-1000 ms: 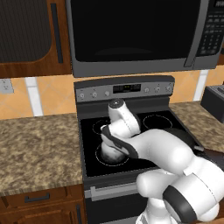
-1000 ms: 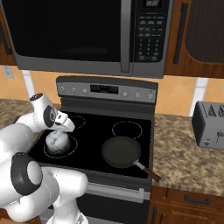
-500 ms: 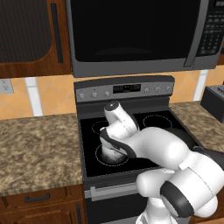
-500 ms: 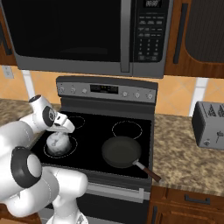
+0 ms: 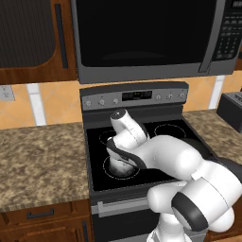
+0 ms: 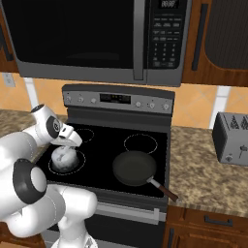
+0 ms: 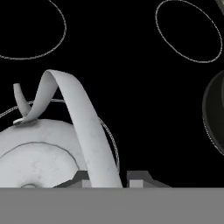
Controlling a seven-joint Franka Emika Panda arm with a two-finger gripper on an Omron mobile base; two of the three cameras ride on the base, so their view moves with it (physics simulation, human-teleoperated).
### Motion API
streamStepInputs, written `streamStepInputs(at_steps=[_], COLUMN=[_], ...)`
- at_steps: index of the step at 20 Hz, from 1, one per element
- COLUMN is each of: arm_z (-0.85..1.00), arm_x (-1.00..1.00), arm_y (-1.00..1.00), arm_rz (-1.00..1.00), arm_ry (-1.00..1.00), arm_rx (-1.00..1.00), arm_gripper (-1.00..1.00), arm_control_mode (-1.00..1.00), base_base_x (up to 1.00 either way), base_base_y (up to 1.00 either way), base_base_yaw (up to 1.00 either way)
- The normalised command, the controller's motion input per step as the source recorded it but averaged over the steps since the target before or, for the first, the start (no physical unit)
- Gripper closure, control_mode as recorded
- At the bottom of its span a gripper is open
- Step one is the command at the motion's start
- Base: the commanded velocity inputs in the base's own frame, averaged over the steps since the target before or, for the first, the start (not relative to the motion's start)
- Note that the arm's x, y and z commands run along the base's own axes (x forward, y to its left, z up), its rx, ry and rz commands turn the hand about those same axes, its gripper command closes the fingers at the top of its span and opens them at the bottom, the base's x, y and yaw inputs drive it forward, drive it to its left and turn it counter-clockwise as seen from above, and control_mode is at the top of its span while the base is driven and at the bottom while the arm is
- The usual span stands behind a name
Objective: Pick the kettle from the counter and place it on a stove burner. Then turn the burner on.
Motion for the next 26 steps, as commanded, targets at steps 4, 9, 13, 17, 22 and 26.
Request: streamStepInputs(at_steps=[4, 9, 13, 17, 22, 26], arm_z=[0.0, 0.0, 0.0, 0.12, 0.29, 0.06], arm_x=[0.0, 0.0, 0.0, -0.06, -0.19, -0.05], arm_y=[0.0, 0.0, 0.06, 0.23, 0.22, 0.01], arm_rz=[-0.01, 0.0, 0.0, 0.0, 0.01, 0.0], arm_ry=[0.0, 0.0, 0.0, 0.0, 0.0, 0.0], arm_rx=[0.0, 0.0, 0.0, 0.0, 0.0, -0.01], arm_gripper=[-1.0, -1.0, -1.0, -1.0, -1.0, -1.0], arm_control_mode=[-1.0, -1.0, -1.0, -1.0, -1.0, -1.0], base_base_x=[0.0, 0.0, 0.0, 0.0, 0.0, 0.0], base_base_y=[0.0, 0.0, 0.0, 0.0, 0.0, 0.0], base_base_yaw=[0.0, 0.0, 0.0, 0.0, 0.0, 0.0])
